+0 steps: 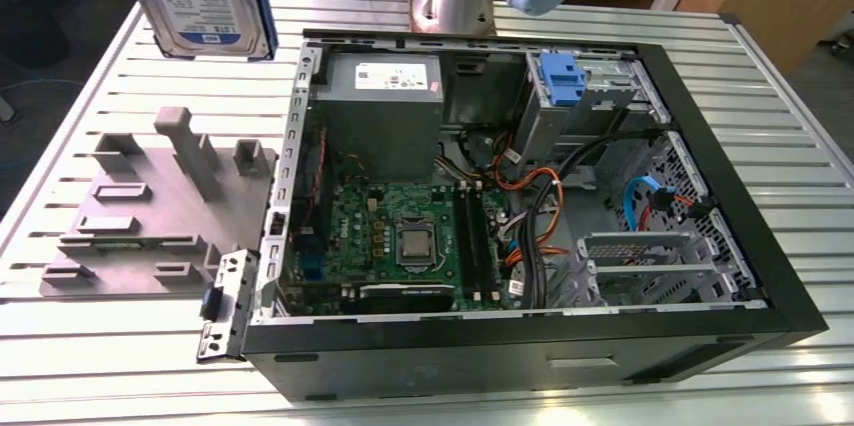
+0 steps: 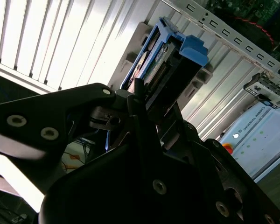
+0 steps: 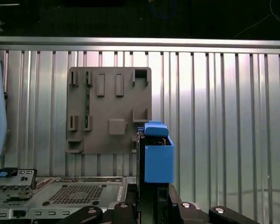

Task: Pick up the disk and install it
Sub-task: 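Pick up the disk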

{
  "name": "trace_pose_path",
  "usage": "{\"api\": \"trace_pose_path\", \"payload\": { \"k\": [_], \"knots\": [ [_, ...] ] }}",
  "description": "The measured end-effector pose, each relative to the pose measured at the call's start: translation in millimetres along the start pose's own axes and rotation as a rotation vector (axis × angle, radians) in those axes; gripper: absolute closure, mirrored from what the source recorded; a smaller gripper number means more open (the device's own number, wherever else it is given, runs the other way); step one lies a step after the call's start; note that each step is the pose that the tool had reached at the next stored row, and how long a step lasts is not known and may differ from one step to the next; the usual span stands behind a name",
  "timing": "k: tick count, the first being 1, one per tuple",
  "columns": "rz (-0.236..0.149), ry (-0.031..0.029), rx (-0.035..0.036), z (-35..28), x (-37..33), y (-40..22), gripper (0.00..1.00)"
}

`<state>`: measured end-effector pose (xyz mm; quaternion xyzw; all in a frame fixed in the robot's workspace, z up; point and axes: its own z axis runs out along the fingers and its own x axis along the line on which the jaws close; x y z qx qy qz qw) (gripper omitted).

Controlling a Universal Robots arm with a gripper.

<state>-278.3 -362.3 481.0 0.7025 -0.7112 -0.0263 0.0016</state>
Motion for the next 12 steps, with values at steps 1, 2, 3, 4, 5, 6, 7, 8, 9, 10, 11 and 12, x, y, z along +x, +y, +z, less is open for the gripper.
{"api": "trace_pose_path", "payload": {
  "k": [1,2,3,4,5,6,7,8,9,10,11,12],
  "knots": [
    [0.0,-0.0001,0.0001,0.0,0.0,-1.9,0.65],
    [0.0,0.0,0.0,-0.1,0.0,-3.7,0.65],
    [0.0,0.0,0.0,-0.2,-0.1,-5.5,0.65],
    [0.0,0.0,0.0,-0.3,-0.1,-7.5,0.65],
    [0.0,0.0,0.0,-0.4,-0.1,-9.2,0.65],
    [0.0,0.0,0.0,-0.4,-0.1,-11.0,0.65],
    [0.0,0.0,0.0,-0.5,-0.2,-12.7,0.65],
    [0.0,0.0,-0.0001,-0.6,-0.2,-14.3,0.65],
    [0.0,0.0,0.0,-0.7,-0.2,-16.0,0.65],
    [0.0,0.0001,0.0,-0.7,-0.2,-17.7,0.65],
    [0.0,0.0,-0.0001,-0.8,-0.2,-19.5,0.65],
    [0.0,0.0001,0.0,-0.9,-0.3,-21.3,0.65]
  ]
}}
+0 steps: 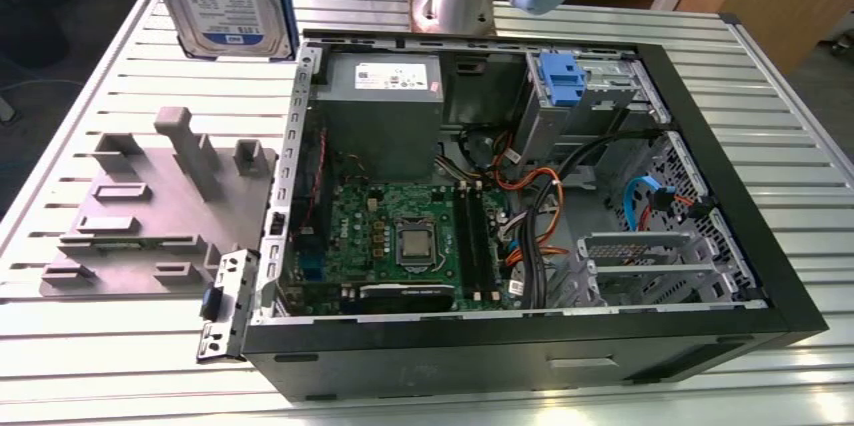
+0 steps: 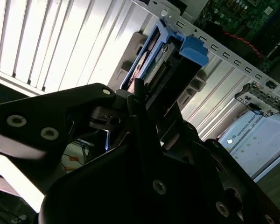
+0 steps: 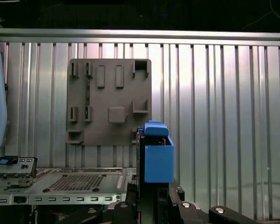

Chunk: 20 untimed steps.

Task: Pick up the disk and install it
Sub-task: 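Pick up the disk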

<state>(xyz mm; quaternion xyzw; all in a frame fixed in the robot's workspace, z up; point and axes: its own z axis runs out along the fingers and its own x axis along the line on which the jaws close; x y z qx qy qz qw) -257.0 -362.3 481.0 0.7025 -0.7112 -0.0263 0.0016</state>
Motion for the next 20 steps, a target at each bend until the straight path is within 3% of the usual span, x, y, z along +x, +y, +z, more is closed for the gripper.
{"api": "trace_pose_path", "payload": {
  "k": [9,20],
  "knots": [
    [0.0,0.0001,-0.0001,-0.6,-0.2,-14.1,0.65],
    [0.0,0.0,0.0,-0.6,-0.2,-17.1,0.65]
  ]
}}
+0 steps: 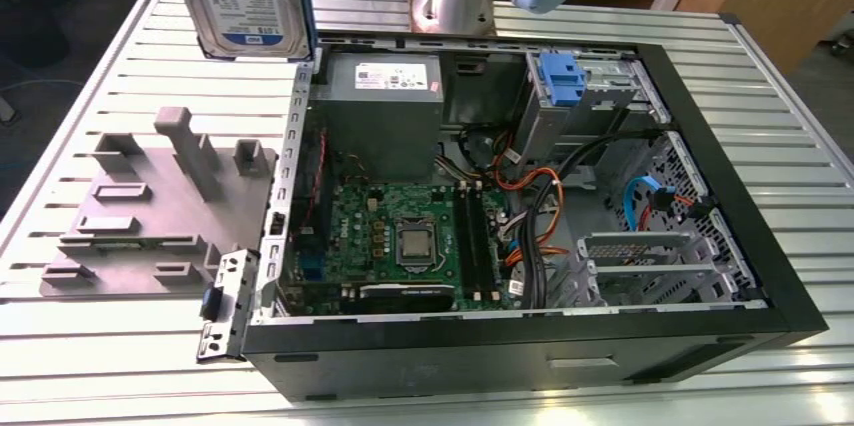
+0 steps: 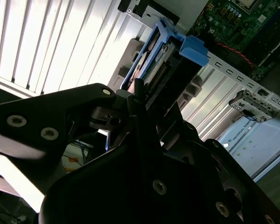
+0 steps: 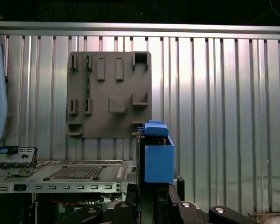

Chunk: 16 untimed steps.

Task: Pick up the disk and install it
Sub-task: 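Pick up the disk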

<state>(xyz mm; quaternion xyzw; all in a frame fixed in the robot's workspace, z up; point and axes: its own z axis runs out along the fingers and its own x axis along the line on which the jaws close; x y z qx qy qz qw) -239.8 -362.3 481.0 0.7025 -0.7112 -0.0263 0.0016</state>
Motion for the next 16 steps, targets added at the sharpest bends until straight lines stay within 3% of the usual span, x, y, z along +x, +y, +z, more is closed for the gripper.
{"api": "trace_pose_path", "payload": {
  "k": [16],
  "knots": [
    [0.0,0.0,0.0,-0.6,-0.2,-16.2,0.65]
  ]
}}
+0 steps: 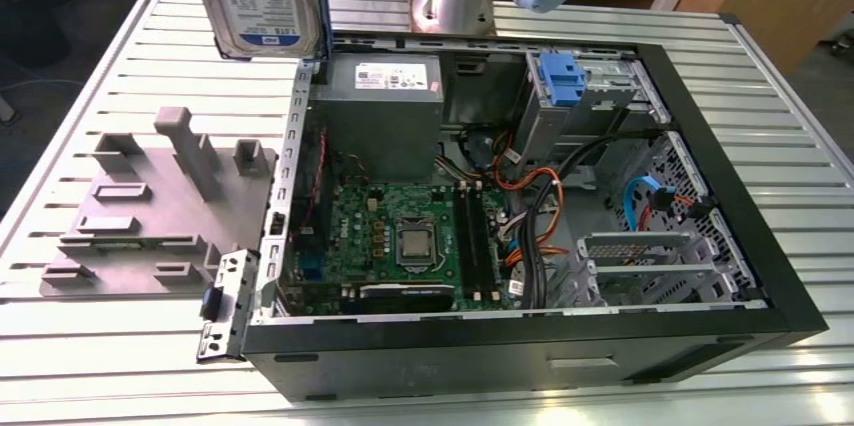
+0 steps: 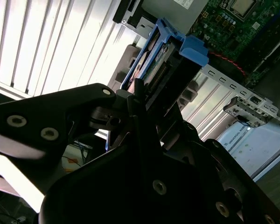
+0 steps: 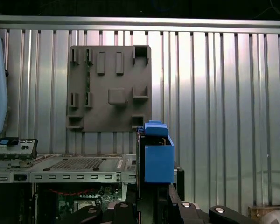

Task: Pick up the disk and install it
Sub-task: 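Pick up the disk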

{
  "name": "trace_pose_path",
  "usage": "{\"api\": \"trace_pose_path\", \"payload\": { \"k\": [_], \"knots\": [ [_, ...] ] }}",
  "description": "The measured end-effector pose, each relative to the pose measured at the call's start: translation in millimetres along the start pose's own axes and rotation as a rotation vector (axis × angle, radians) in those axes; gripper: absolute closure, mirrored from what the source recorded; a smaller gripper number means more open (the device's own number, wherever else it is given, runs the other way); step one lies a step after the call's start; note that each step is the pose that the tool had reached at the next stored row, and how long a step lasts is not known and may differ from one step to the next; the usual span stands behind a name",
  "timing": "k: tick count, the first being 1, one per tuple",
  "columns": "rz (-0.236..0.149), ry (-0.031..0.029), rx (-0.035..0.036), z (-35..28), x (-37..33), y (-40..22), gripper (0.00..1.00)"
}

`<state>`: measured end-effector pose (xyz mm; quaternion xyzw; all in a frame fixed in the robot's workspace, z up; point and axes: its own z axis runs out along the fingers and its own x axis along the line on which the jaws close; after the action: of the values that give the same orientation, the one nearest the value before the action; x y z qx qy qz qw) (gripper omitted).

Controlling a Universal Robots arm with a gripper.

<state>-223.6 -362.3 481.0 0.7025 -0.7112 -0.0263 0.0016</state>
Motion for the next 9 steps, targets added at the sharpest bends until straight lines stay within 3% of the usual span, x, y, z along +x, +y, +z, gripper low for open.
{"api": "trace_pose_path", "payload": {
  "k": [9],
  "knots": [
    [0.0,0.0,0.0,-0.5,-0.2,-13.2,0.65]
  ]
}}
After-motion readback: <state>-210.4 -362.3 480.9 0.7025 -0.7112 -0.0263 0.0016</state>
